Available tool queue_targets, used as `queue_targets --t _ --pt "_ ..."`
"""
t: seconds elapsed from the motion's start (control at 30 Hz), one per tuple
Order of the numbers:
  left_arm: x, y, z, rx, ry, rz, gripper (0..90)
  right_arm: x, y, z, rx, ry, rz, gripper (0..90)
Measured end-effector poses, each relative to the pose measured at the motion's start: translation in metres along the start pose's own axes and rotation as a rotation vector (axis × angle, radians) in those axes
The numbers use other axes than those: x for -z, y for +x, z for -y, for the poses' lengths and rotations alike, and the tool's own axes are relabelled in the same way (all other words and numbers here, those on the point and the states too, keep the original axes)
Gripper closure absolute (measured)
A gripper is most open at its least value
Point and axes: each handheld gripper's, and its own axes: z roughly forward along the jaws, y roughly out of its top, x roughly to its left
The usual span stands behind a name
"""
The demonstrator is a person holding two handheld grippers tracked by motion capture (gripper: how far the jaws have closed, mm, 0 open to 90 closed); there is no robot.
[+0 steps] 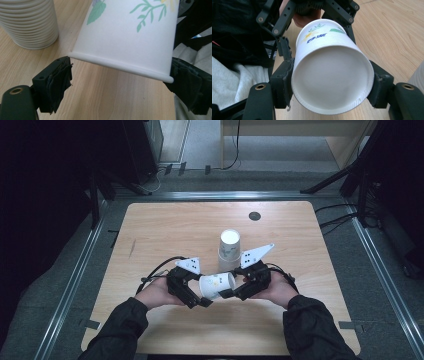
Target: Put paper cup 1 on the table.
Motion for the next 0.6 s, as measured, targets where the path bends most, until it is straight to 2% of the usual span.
queue_targets --t 0.1,0.27,0.6 --pt "0.0 0.001 0.003 0.018 -0.019 0.0 9.5 -0.004 -0.002 -0.002 0.002 0.005 -0.019 34.3" --pt "0.0 -0.002 0.005 0.004 -0.042 -0.022 11.0 -0.009 -0.003 -0.004 0.003 0.014 -0.035 34.3" --pt "0.002 -0.001 0.008 -0.009 -0.054 -0.001 21.9 -0.015 -0.004 -0.007 0.006 0.009 -0.061 34.4"
